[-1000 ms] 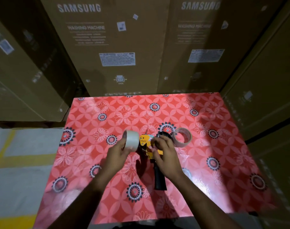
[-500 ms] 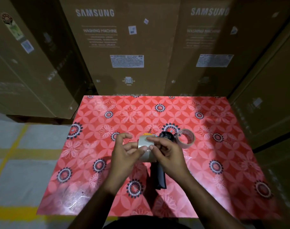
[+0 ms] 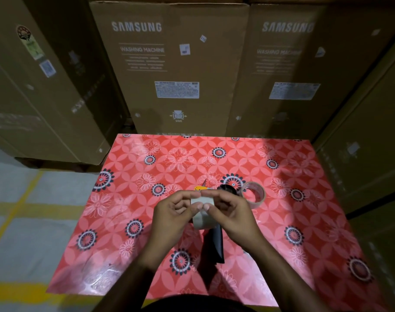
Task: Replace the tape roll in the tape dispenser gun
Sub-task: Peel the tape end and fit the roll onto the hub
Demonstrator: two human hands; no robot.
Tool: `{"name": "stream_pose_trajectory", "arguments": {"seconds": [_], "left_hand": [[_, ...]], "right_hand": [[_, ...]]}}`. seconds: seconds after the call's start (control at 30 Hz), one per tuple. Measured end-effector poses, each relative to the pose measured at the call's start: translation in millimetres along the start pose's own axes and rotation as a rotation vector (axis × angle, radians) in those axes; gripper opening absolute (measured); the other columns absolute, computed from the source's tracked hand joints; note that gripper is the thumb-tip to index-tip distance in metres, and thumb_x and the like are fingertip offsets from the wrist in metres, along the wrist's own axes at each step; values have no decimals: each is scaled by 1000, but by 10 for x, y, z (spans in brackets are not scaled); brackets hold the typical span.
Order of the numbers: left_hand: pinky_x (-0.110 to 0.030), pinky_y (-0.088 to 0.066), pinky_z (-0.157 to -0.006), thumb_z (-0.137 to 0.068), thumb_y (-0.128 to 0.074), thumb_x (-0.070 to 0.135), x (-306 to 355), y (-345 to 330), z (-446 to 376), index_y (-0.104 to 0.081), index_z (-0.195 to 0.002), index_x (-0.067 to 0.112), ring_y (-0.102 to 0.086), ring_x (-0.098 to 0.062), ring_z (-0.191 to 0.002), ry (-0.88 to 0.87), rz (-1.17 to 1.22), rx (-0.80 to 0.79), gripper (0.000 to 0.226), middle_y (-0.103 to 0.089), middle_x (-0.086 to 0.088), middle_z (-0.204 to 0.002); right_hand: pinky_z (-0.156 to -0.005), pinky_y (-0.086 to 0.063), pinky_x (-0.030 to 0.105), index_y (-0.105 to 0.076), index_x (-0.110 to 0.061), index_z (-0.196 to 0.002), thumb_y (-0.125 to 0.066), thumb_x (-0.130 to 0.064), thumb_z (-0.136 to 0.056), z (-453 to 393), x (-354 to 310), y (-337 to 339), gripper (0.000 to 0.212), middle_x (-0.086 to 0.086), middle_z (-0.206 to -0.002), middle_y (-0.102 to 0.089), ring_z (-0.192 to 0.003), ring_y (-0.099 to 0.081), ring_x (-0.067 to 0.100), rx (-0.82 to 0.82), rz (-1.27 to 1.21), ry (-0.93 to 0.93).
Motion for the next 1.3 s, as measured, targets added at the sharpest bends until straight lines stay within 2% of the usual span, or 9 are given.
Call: {"name": "stream_pose_trajectory", "arguments": {"seconds": [0.1, 0.2, 0.33, 0.6, 0.73, 0.93, 1.1, 1.2, 1.3], "left_hand": [[-33, -58, -78, -87, -72, 5, 19, -41, 26, -72, -119, 20, -73, -20, -94, 32, 74, -121, 36, -77, -8, -97], [-24, -57, -76, -88, -65, -12, 55, -62, 54, -66, -124, 11, -74, -15, -94, 40, 104, -153, 42, -78, 2, -97], [-24, -56, -70, -89, -68, -6, 85, 4, 20, -75, -108, 17, -74, -13, -81, -11, 85, -48, 31, -77, -1, -83], [-31, -59, -79, -77, -82, 0, 36, -19, 53, -73, -115, 20, -72, -26, -90, -44, 93, -98, 44, -75, -8, -96], [-18, -52, -70, -75, -79, 10, 86, 63, 18, -77, -99, 20, -66, -6, -77, -72, 84, 7, 26, -70, 8, -77], [-29, -58, -77, -74, -79, 1, 93, 21, 38, -71, -115, 10, -74, -22, -93, -55, 161, -96, 44, -77, -9, -102], [-24, -57, -76, -80, -74, -8, 81, 51, 19, -70, -116, 14, -72, -10, -89, -46, 136, -59, 42, -77, 3, -92], [-15, -52, -70, -79, -74, -5, 86, -7, 52, -69, -113, 14, -66, 3, -78, -53, 123, -84, 40, -72, 17, -79], [-25, -56, -80, -74, -80, -3, 40, -36, 73, -69, -119, 11, -72, -14, -96, -48, 183, -126, 48, -78, -1, -103]], "right_hand": [[-75, -54, 42, -75, -20, -111, -72, -13, -90, -36, 15, 66, 23, 8, -98, -75, -91, -70, 26, 74, 24, -8], [-81, -52, 26, -78, -16, -104, -73, -9, -89, -45, -21, 104, 18, -6, -103, -77, -98, -71, 11, 100, 26, -1], [-85, -56, 27, -74, -11, -114, -73, -5, -88, 3, -80, 30, 27, -4, -114, -75, -106, -70, 14, -25, -6, 28], [-82, -55, 35, -79, -16, -103, -73, -10, -88, 8, -80, 81, 17, -3, -102, -78, -97, -72, 17, 125, -4, 30], [-82, -56, 47, -73, -18, -118, -74, -9, -87, 34, -103, -10, 33, 5, -110, -75, -99, -69, 33, 1, -26, 23], [-81, -53, 23, -78, -9, -104, -73, 0, -86, 10, -132, 61, 20, 0, -101, -78, -96, -73, 14, 106, -26, 42], [-82, -56, 26, -71, -5, -118, -73, 3, -85, 23, -111, 1, 34, 0, -116, -74, -102, -72, 16, 25, -69, 31], [-70, -50, 21, -76, -8, -106, -78, 0, -82, 12, -143, 61, 25, -8, -95, -77, -78, -67, 3, 72, -39, 40], [-61, -44, 18, -78, -9, -98, -77, -4, -83, -6, -137, 83, 15, -16, -69, -70, -62, -58, -1, 139, -43, 29]]}}
Point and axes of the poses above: each hand's wrist, its own z-axis away from the middle knuckle, its own y-axis out of the back of the hand, x = y × z, the point moved 7 cm from there along -z, towards the middle knuckle
